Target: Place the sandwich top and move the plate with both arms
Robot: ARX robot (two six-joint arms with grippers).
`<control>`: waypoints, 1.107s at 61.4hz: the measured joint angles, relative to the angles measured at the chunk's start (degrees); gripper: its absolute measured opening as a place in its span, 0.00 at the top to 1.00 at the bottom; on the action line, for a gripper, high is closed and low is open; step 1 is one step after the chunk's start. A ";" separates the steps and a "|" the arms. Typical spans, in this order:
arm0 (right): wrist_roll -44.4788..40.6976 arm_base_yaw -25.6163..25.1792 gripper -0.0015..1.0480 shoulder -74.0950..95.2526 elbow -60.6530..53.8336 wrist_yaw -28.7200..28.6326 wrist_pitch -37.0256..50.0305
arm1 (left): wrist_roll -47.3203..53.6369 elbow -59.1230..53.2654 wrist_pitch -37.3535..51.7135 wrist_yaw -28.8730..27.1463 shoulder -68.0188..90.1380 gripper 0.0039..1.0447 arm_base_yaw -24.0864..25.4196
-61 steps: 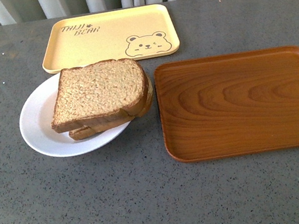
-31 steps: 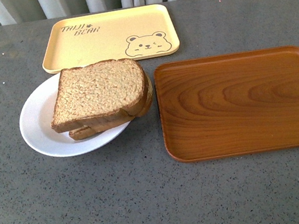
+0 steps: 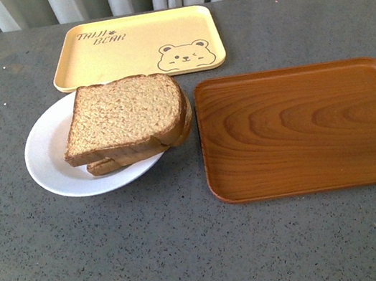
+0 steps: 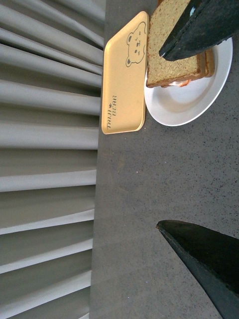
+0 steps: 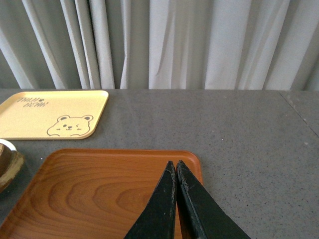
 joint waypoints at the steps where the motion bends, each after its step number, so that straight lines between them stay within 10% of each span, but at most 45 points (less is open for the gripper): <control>1: 0.00 -0.02 0.98 -0.90 0.00 -0.02 -0.79 | 0.00 0.00 0.00 0.00 0.00 0.08 0.00; 68: 0.02 -0.07 0.98 -30.16 -0.07 -0.04 -28.35 | 0.00 0.00 0.00 0.00 0.00 0.08 0.00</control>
